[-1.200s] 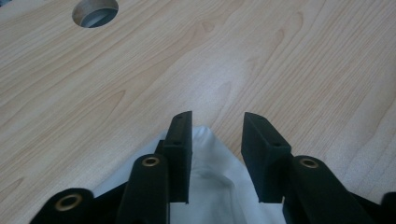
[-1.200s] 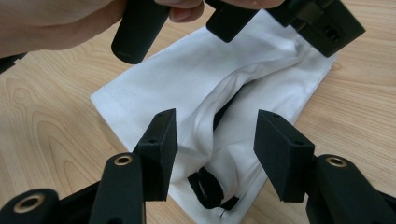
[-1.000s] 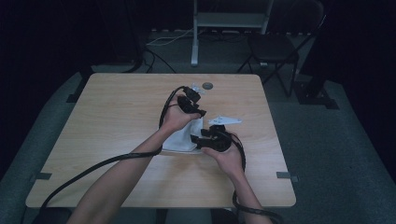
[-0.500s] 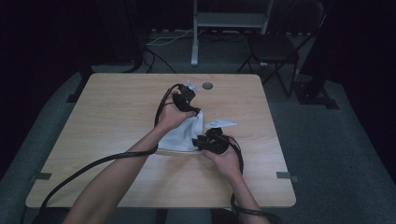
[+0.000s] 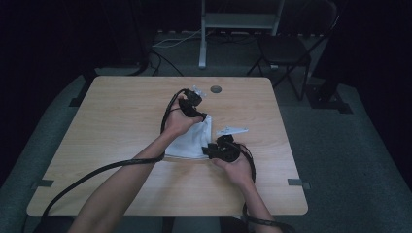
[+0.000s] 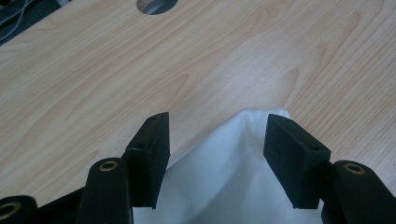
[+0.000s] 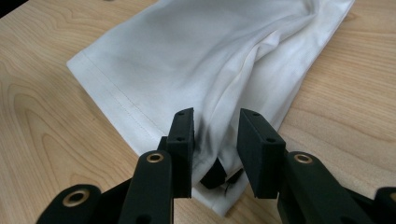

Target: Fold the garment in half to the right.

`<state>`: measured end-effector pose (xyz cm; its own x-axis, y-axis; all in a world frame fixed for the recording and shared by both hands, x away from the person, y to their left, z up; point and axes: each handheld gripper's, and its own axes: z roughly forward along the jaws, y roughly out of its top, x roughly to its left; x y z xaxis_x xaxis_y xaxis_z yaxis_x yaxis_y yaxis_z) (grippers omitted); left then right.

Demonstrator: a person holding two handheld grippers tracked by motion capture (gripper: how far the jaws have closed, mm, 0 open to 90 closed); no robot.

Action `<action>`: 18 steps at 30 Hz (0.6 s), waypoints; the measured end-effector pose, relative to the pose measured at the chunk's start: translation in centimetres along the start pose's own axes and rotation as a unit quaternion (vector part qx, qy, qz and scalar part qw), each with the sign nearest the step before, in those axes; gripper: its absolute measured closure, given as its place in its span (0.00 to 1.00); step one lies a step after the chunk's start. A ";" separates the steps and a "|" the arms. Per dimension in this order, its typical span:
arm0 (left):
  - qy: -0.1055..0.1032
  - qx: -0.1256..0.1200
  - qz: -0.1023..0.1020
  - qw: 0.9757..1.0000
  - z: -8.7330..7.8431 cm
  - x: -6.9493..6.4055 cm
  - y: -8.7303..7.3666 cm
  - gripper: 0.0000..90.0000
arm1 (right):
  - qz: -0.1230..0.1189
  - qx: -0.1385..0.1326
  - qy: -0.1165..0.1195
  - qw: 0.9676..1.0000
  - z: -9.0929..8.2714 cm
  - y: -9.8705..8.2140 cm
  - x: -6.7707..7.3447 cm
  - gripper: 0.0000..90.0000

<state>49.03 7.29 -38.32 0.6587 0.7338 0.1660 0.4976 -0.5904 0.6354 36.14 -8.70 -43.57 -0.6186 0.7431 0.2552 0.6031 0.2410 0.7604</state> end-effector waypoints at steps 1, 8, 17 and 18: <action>0.001 0.000 -0.002 1.000 -0.1 0.1 0.0 0.45 | 0.001 0.000 0.000 1.000 0.0 0.0 0.0 0.74; -0.002 0.017 0.013 1.000 0.2 0.0 -0.2 0.45 | 0.003 0.000 0.000 1.000 0.1 -0.1 -0.1 0.73; -0.014 0.008 0.012 1.000 1.5 -0.7 -0.2 0.44 | 0.004 0.001 0.003 1.000 0.1 -0.2 -0.1 0.72; -0.014 0.006 0.012 1.000 1.7 -0.7 -0.2 0.44 | 0.004 0.001 0.003 1.000 0.1 -0.2 -0.1 0.72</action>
<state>49.42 6.33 -39.85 0.6858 0.7102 0.1588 0.4890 -0.6113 0.6222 36.13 -8.74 -43.81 -0.6165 0.7412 0.2658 0.6093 0.2352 0.7573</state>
